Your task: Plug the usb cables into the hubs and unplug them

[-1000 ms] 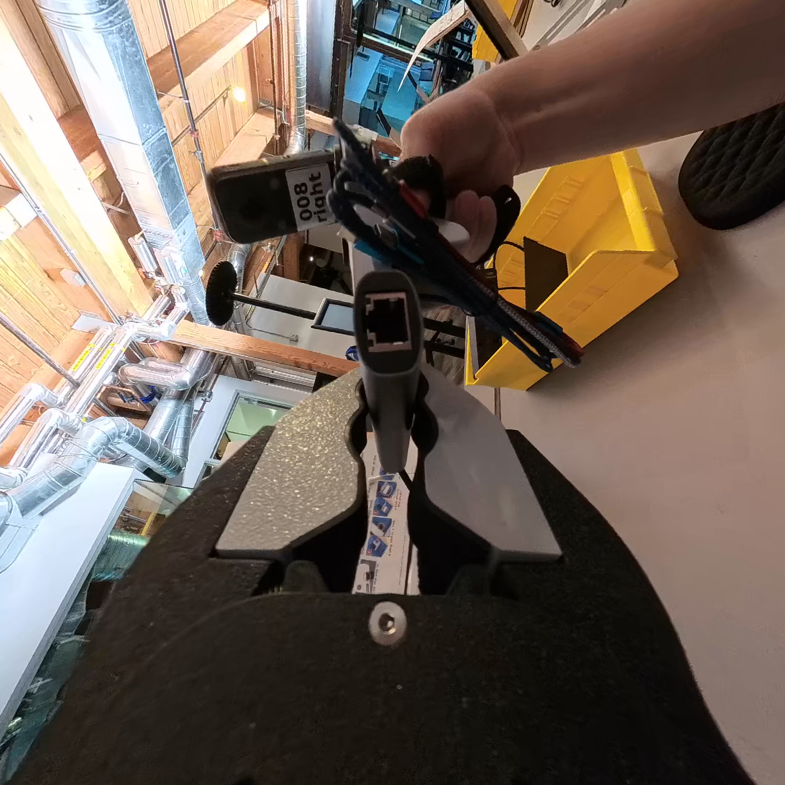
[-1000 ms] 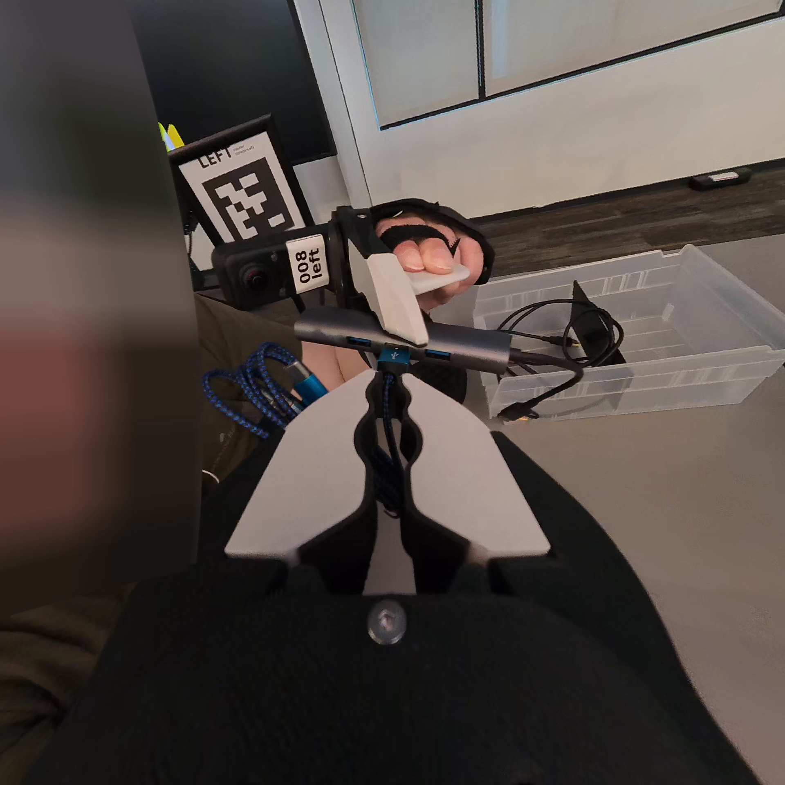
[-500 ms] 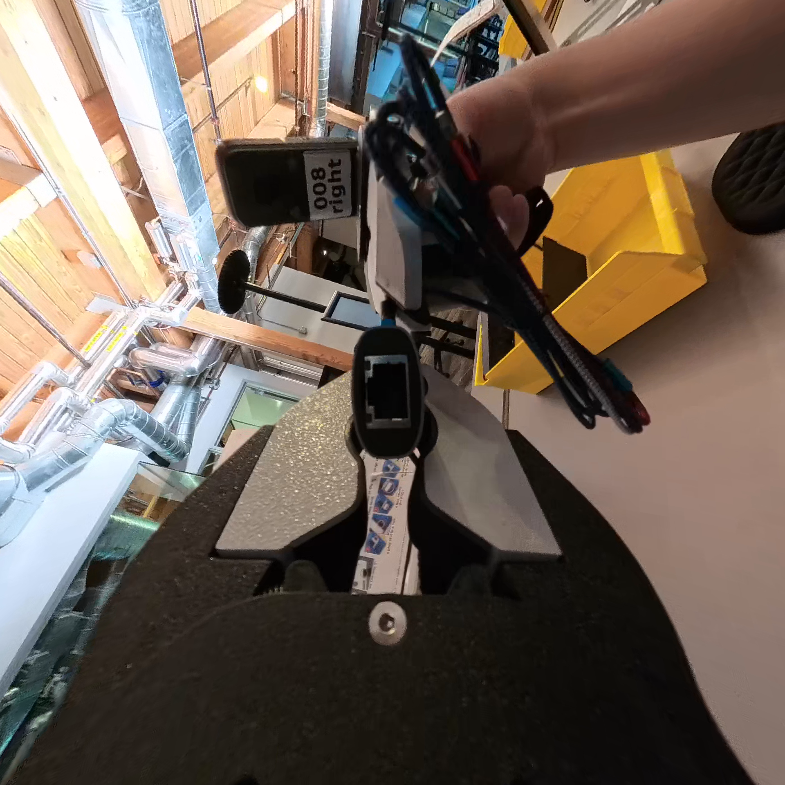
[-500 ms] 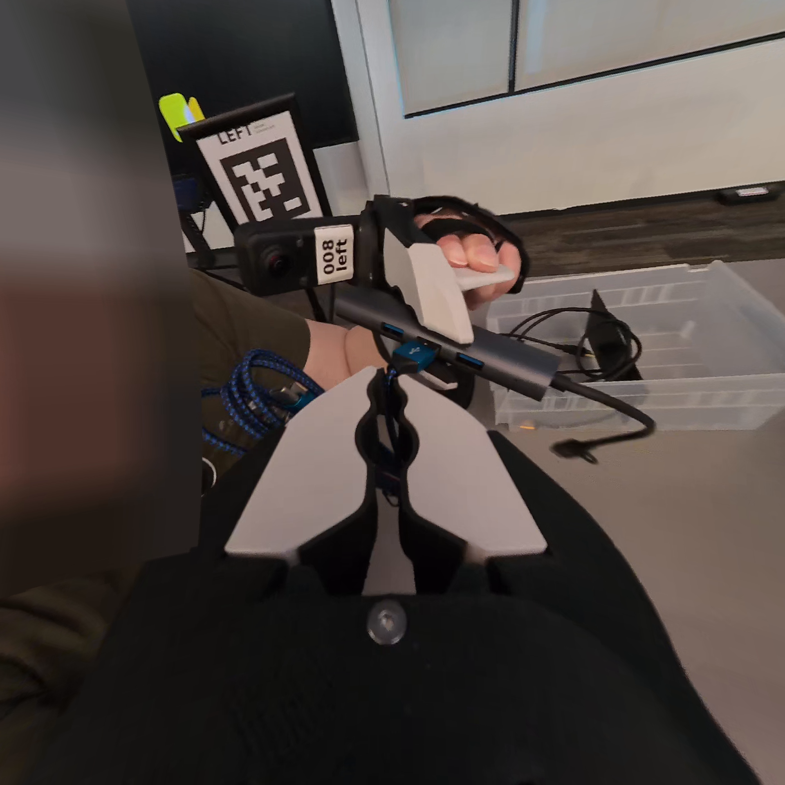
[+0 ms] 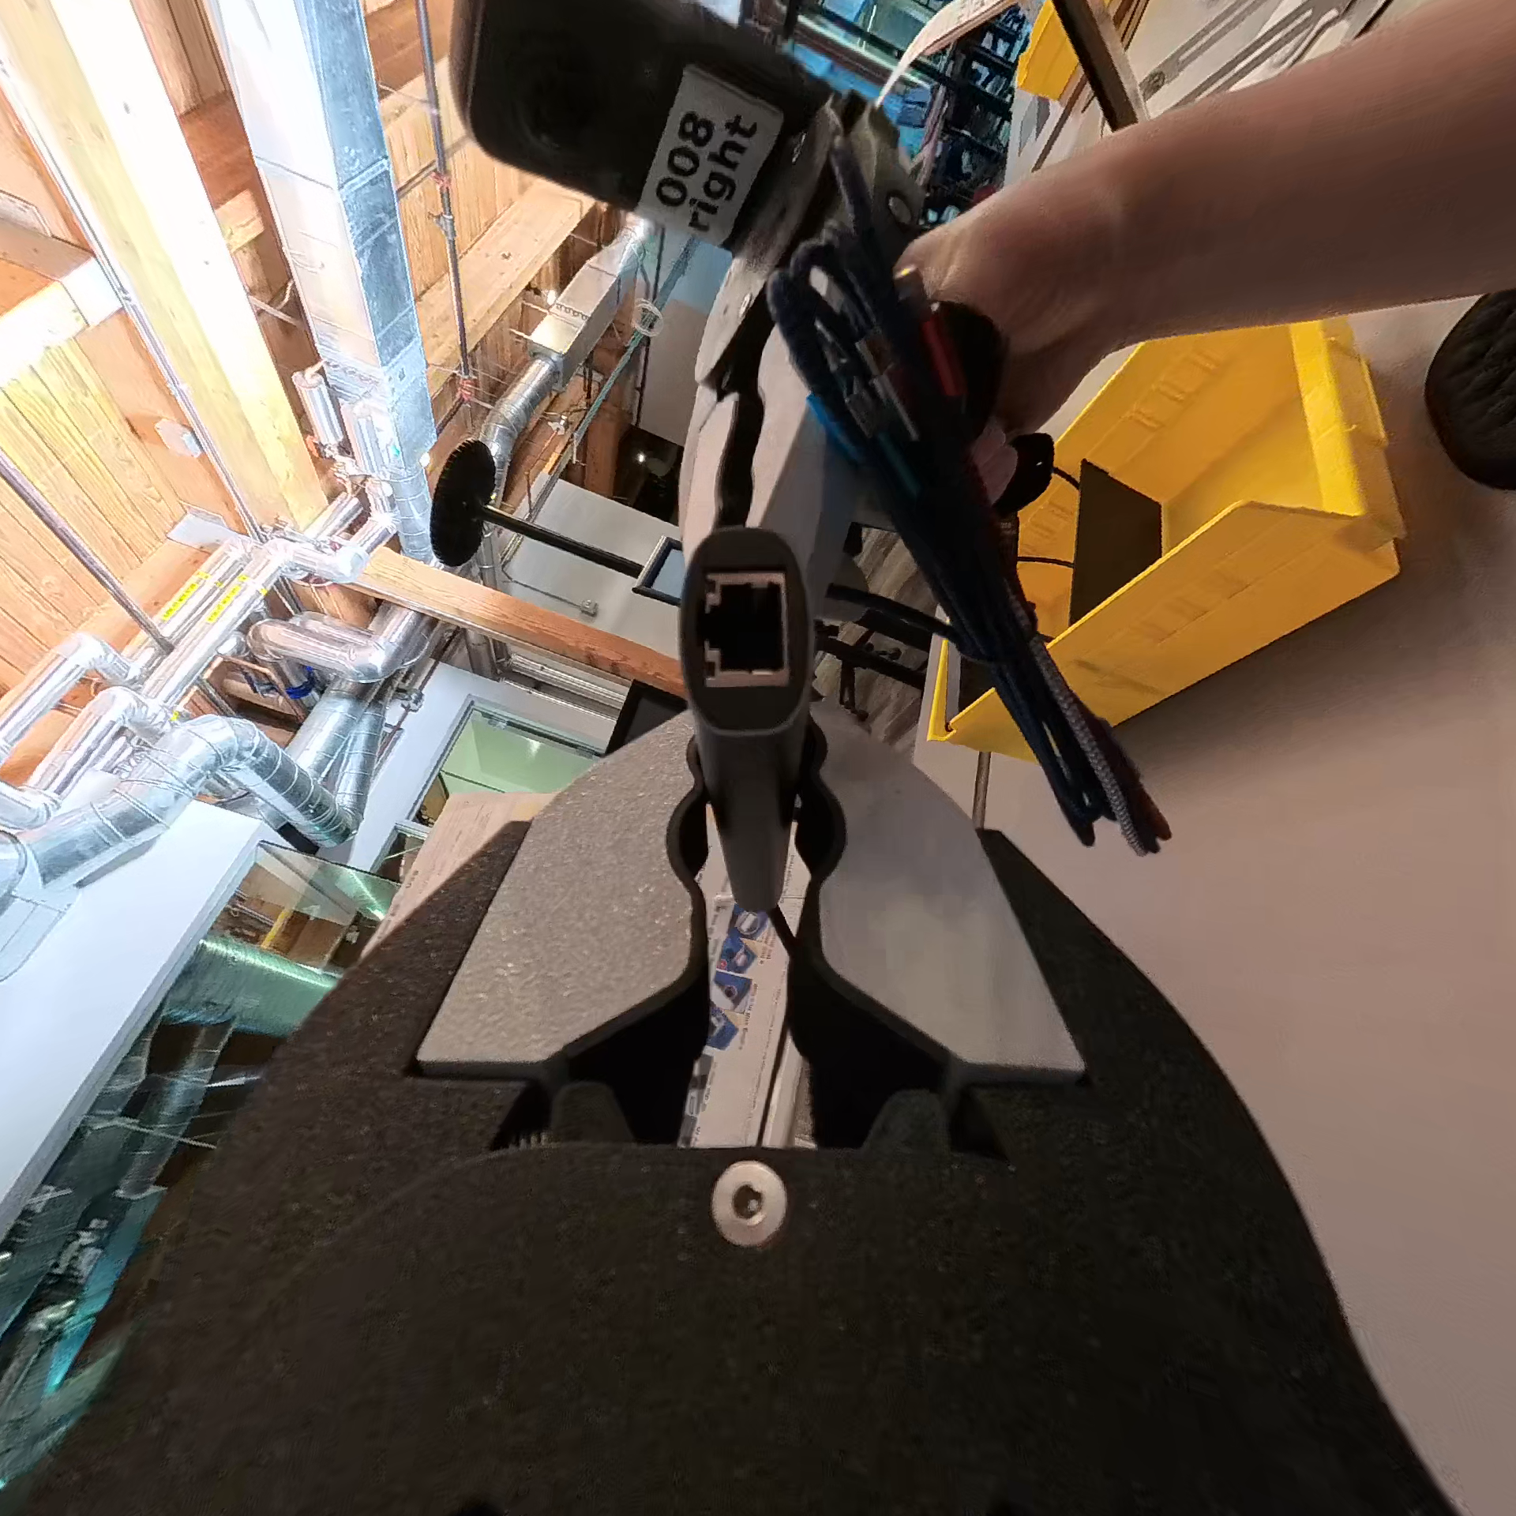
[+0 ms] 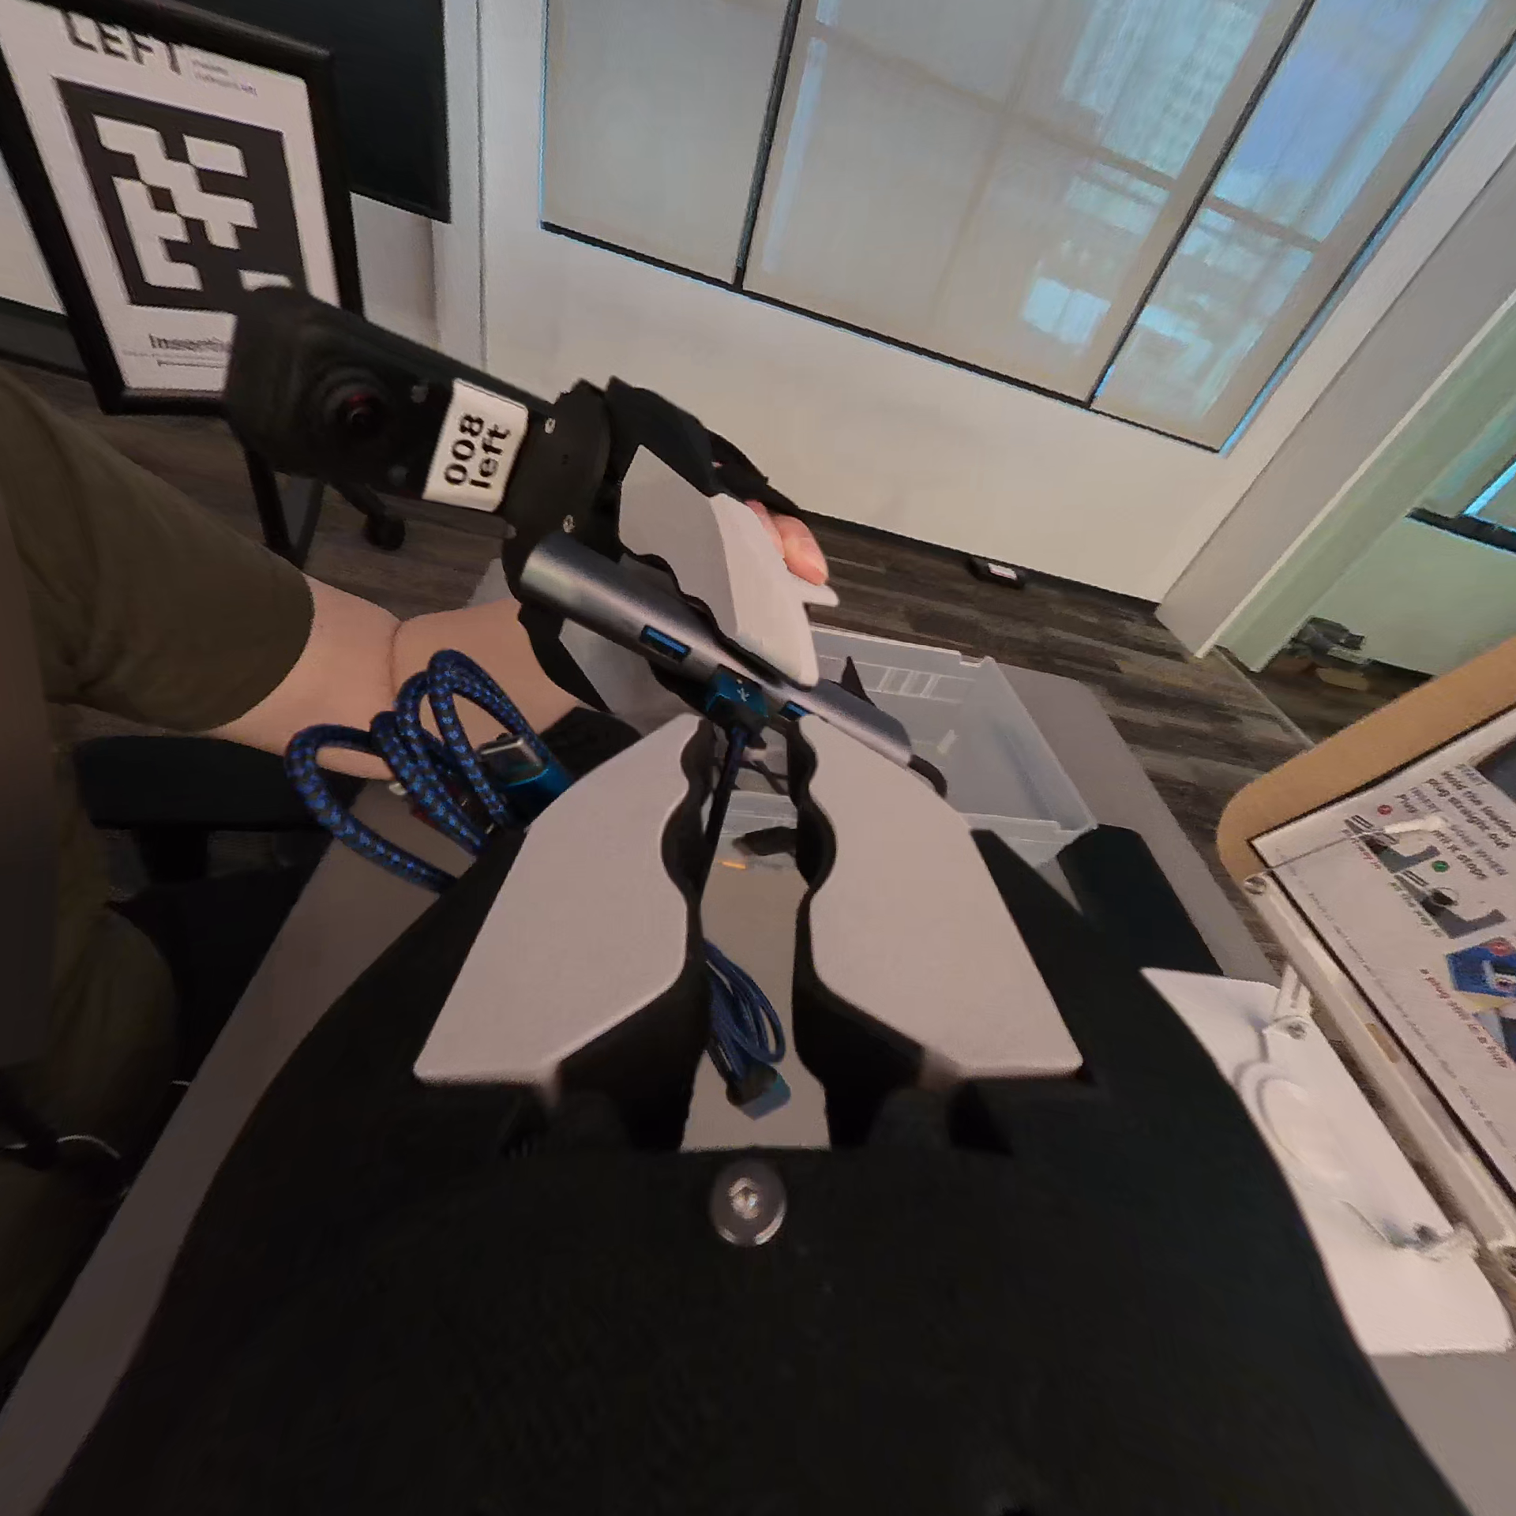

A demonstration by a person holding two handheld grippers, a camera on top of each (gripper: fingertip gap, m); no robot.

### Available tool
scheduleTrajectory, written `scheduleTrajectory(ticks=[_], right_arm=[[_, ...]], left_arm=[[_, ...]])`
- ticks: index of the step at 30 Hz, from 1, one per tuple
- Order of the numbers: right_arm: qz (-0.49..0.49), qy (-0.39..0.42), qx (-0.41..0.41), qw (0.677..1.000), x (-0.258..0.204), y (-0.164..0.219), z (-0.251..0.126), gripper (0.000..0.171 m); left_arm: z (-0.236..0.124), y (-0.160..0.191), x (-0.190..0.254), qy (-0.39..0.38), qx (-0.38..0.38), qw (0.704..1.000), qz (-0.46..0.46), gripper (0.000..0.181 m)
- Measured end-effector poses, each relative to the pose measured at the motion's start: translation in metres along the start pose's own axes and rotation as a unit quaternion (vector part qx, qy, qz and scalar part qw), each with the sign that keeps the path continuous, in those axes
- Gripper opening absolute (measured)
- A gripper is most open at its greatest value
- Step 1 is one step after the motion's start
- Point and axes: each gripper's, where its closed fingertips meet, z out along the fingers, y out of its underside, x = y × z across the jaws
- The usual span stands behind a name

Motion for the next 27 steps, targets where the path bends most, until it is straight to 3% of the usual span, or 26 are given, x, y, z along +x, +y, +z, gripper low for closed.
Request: scheduleTrajectory(ticks=[3,10,27], right_arm=[[-0.041,-0.010,0.021,0.999,-0.005,-0.004,-0.001,0.019],[-0.197,0.053,-0.039,0.978,-0.004,0.011,0.007,0.017],[-0.314,0.073,-0.046,0.945,-0.010,0.014,0.005,0.012]], left_arm=[[0.001,-0.001,0.002,0.006,0.002,1.000,-0.003,0.017],[0.003,-0.003,0.007,0.024,0.010,0.999,-0.020,0.017],[-0.001,-0.003,0.019,0.082,0.016,0.995,-0.048,0.017]])
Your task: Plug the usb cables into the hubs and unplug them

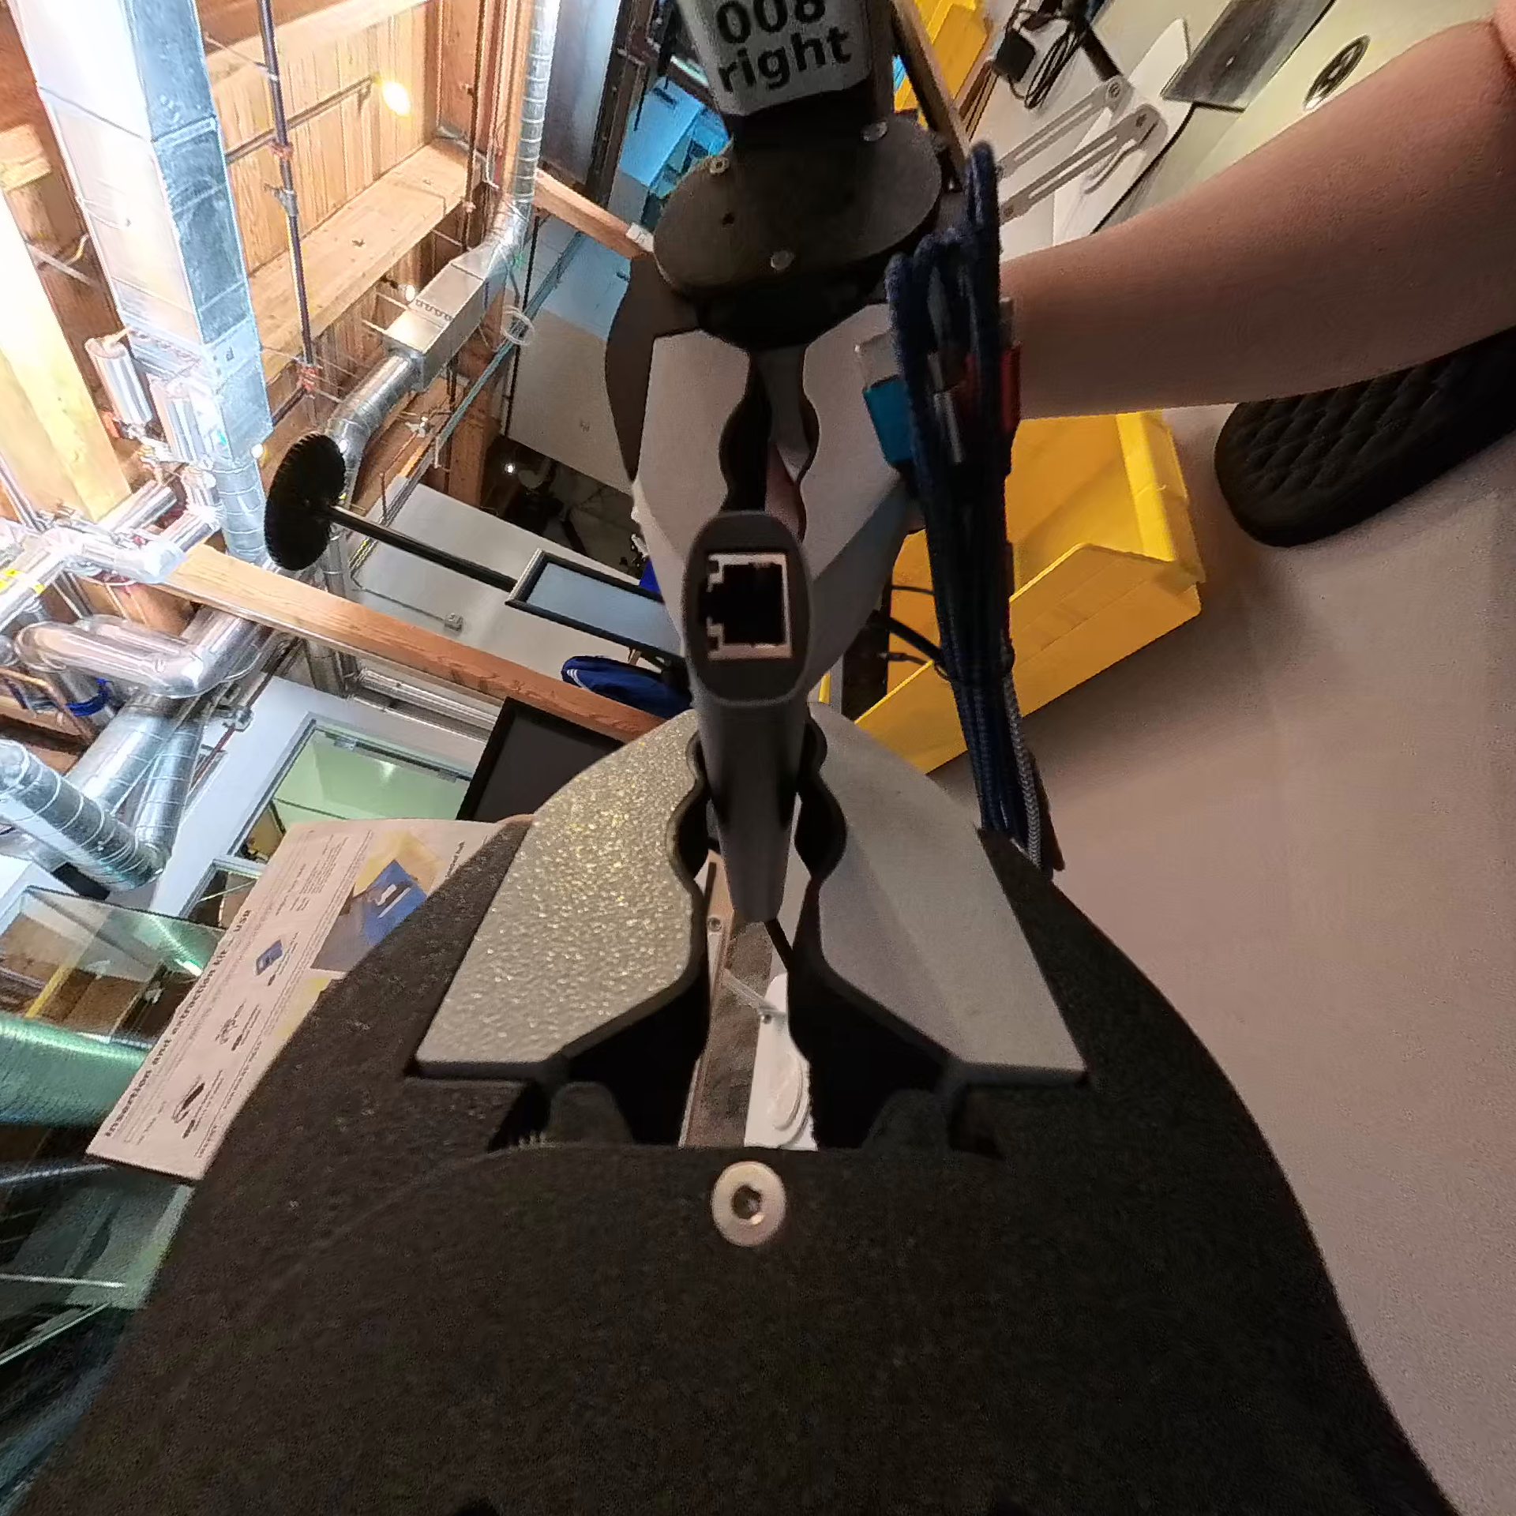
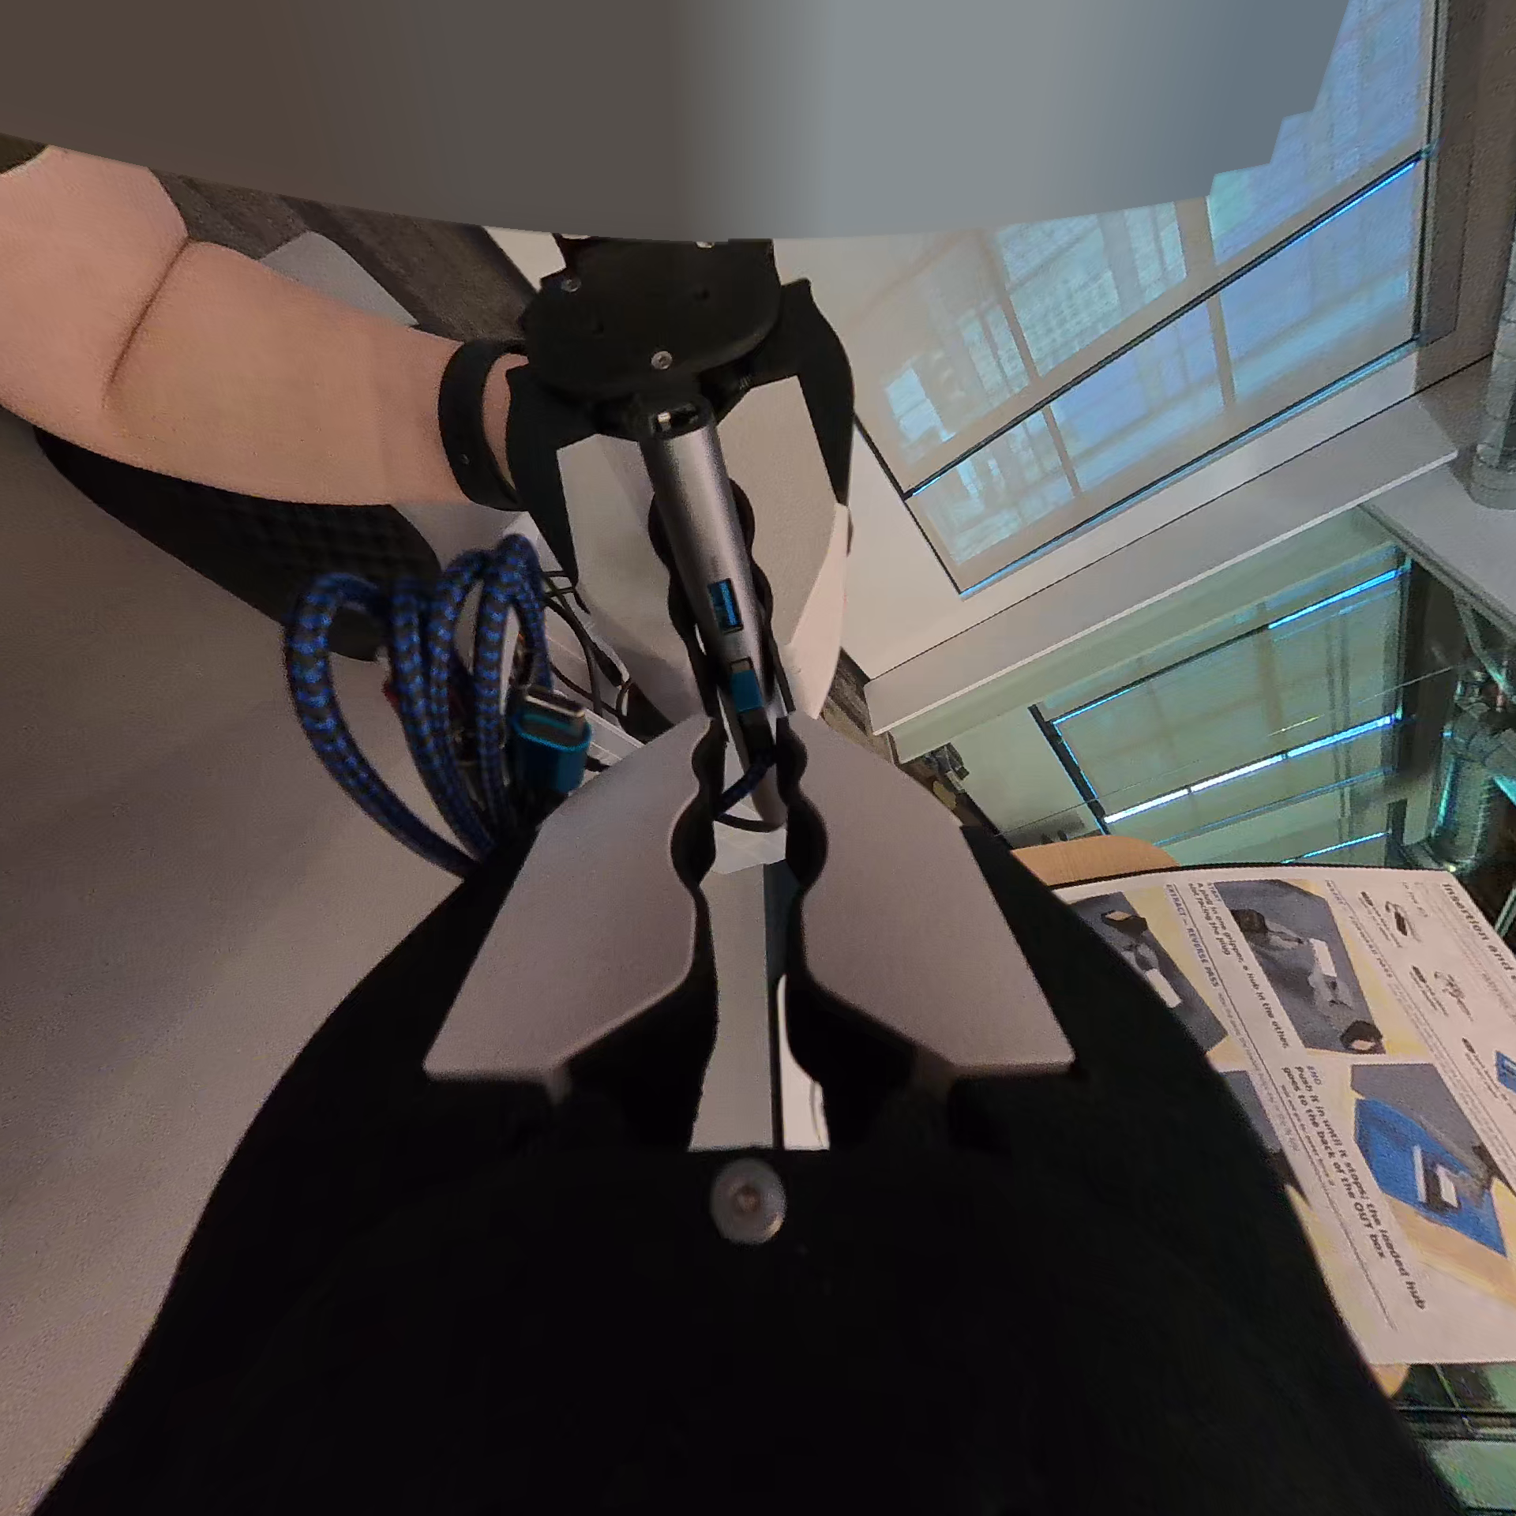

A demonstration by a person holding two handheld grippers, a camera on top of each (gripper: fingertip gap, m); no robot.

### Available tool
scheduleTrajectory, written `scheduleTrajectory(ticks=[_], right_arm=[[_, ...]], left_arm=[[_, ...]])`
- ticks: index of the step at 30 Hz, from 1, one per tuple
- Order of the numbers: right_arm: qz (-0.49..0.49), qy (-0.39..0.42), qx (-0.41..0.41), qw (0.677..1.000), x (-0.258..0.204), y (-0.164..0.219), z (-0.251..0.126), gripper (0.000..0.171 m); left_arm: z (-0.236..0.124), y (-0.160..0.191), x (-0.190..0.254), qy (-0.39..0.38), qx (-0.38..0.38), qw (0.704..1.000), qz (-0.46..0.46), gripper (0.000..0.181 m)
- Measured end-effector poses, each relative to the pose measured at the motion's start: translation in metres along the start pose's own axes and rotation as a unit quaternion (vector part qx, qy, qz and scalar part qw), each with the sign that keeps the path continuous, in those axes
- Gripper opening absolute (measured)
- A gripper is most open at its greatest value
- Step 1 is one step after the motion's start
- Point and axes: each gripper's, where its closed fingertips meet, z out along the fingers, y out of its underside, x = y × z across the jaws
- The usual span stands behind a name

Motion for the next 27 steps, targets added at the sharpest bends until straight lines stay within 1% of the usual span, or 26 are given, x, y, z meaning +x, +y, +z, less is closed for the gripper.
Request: scheduleTrajectory(ticks=[3,9,14,16,18,20,24,27], right_arm=[[-0.007,-0.002,-0.002,1.000,-0.002,-0.002,-0.001,0.013],[0.012,-0.024,0.005,1.000,-0.006,-0.003,-0.002,0.013],[0.006,-0.021,0.002,1.000,-0.005,-0.002,-0.004,0.012],[0.021,-0.022,0.015,0.999,-0.002,-0.005,-0.007,0.012],[0.070,-0.032,0.038,0.996,0.002,-0.010,-0.010,0.017],[0.158,-0.052,0.055,0.985,0.007,-0.011,-0.010,0.027],[0.312,-0.099,0.101,0.939,0.016,-0.016,-0.012,0.028],[0.388,-0.118,0.072,0.911,0.016,-0.006,-0.009,0.035]], left_arm=[[-0.001,-0.002,0.001,0.005,0.006,1.000,0.000,0.017],[-0.001,-0.003,0.004,0.013,0.008,1.000,0.003,0.017],[-0.001,-0.001,0.007,0.026,0.005,1.000,-0.002,0.017],[-0.001,0.000,0.005,0.019,0.005,1.000,0.003,0.017],[-0.002,-0.004,0.003,0.008,0.015,1.000,0.008,0.017],[-0.002,-0.005,0.000,-0.008,0.010,1.000,0.027,0.017],[-0.002,-0.005,-0.007,-0.051,-0.009,0.996,0.070,0.017],[-0.002,-0.002,-0.011,-0.072,-0.031,0.992,0.098,0.017]])
